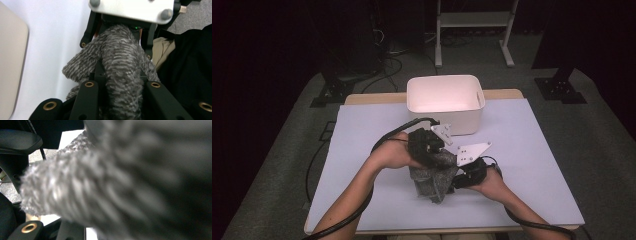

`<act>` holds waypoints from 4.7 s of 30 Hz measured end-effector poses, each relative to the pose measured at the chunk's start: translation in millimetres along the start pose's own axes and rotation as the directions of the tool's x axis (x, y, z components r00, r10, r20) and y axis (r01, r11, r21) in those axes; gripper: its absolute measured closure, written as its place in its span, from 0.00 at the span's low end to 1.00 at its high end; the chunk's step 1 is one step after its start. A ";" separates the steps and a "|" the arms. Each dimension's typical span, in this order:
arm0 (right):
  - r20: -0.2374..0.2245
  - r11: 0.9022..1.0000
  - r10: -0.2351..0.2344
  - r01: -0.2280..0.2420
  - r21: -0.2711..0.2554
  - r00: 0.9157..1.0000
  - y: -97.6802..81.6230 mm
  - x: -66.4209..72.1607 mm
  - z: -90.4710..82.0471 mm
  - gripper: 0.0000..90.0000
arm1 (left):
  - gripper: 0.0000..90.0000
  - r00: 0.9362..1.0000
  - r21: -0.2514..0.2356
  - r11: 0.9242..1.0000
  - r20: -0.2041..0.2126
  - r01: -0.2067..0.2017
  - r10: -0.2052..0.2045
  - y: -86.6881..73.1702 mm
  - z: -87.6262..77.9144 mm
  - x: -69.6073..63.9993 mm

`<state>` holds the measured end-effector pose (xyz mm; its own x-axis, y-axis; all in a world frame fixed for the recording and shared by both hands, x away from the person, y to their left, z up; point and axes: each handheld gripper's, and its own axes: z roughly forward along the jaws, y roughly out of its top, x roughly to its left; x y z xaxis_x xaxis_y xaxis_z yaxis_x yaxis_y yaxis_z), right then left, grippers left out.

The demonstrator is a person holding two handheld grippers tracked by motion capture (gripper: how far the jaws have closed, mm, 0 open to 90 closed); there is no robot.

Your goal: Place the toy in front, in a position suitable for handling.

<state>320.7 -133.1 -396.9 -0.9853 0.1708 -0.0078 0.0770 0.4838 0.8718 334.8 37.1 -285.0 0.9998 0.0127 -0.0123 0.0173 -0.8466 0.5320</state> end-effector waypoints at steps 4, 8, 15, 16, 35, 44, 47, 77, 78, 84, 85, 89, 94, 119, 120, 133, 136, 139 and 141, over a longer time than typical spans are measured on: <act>0.004 1.000 0.000 0.000 -0.001 1.000 -1.8 0.8 -3.2 0.62 | 0.81 1.000 -0.016 1.000 -0.009 0.014 -0.014 -6.4 -4.9 0.4; 0.015 1.000 0.011 -0.011 0.001 1.000 -6.0 -0.6 -10.9 0.62 | 0.81 0.999 -0.012 0.999 -0.026 0.046 -0.046 -19.3 -8.6 4.6; 0.026 1.000 0.004 -0.005 0.012 1.000 -8.5 0.4 -16.9 0.62 | 0.81 0.997 -0.036 0.996 -0.006 0.083 -0.083 -35.5 -6.5 7.3; 0.026 1.000 0.002 -0.002 0.013 1.000 -8.4 0.6 -17.0 0.62 | 0.81 0.996 -0.033 0.996 -0.009 0.087 -0.087 -36.9 -7.0 7.5; 0.023 1.000 -0.017 0.016 0.021 1.000 0.1 6.2 -2.6 0.62 | 0.81 1.000 -0.002 1.000 -0.007 -0.013 0.013 3.6 4.2 -7.9; 0.041 1.000 -0.009 0.008 0.021 0.999 -4.6 6.0 -11.0 0.62 | 0.81 0.999 -0.009 1.000 -0.035 0.014 -0.014 -10.6 -6.8 -2.4; 0.045 0.999 -0.006 0.004 0.036 0.999 -5.6 4.8 -15.6 0.62 | 0.81 0.998 -0.036 0.998 -0.022 0.050 -0.050 -19.9 -4.4 -1.6; 0.058 0.991 0.003 -0.010 0.131 0.998 -2.7 8.0 -32.2 0.62 | 0.81 1.000 -0.048 0.999 -0.012 0.012 -0.012 -8.2 2.6 -1.6; 0.058 0.992 0.005 -0.012 0.128 0.998 -2.5 8.0 -31.4 0.62 | 0.81 1.000 -0.044 0.999 -0.013 0.003 -0.003 -6.0 1.5 -2.3; 0.062 0.993 -0.019 0.012 0.114 0.998 3.0 11.0 -20.1 0.62 | 0.81 1.000 -0.011 1.000 -0.015 -0.024 0.024 6.6 -1.2 -7.5; 0.061 0.994 -0.018 0.012 0.109 0.998 3.9 10.6 -18.0 0.62 | 0.81 1.000 -0.025 1.000 -0.009 -0.019 0.018 8.0 -0.8 -8.6; 0.056 0.997 -0.002 -0.002 0.072 0.998 8.1 12.5 -7.4 0.62 | 0.81 1.000 0.007 1.000 -0.012 -0.020 0.020 9.1 2.2 -8.1; 0.054 0.998 0.027 -0.029 0.050 0.998 5.3 7.3 -5.4 0.62 | 0.81 1.000 -0.028 1.000 -0.003 0.010 -0.010 -3.7 -0.6 -3.5; 0.050 0.984 0.071 -0.078 0.162 0.996 -32.3 4.7 -70.4 0.63 | 0.80 0.999 -0.008 0.999 0.037 0.039 -0.038 -11.8 22.4 1.0; 0.049 0.984 0.077 -0.084 0.156 0.996 -35.5 4.7 -72.7 0.63 | 0.80 0.998 -0.009 0.999 0.038 0.041 -0.041 -11.8 23.1 1.2; 0.014 0.979 0.178 -0.179 0.099 0.984 -90.8 5.2 -94.5 0.65 | 0.80 0.997 -0.008 0.999 0.068 0.045 -0.044 -12.6 33.7 0.6; 0.015 0.977 0.178 -0.179 0.120 0.984 -97.6 6.7 -95.8 0.65 | 0.80 0.997 -0.008 0.999 0.067 0.048 -0.047 -13.7 33.0 1.7; 0.022 0.973 0.170 -0.172 0.156 0.985 -104.4 8.7 -96.7 0.64 | 0.80 0.996 -0.011 0.999 0.069 0.048 -0.047 -13.6 33.7 1.5; 0.032 0.971 0.172 -0.175 0.163 0.985 -109.1 10.1 -96.6 0.64 | 0.80 0.996 -0.007 0.999 0.072 0.045 -0.044 -13.4 35.0 1.6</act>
<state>287.6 -267.1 -444.8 -0.9520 0.2785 0.1270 0.2721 0.5795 0.7682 336.0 29.9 -321.8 0.9953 0.0120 -0.0964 0.0621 -0.8416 0.5365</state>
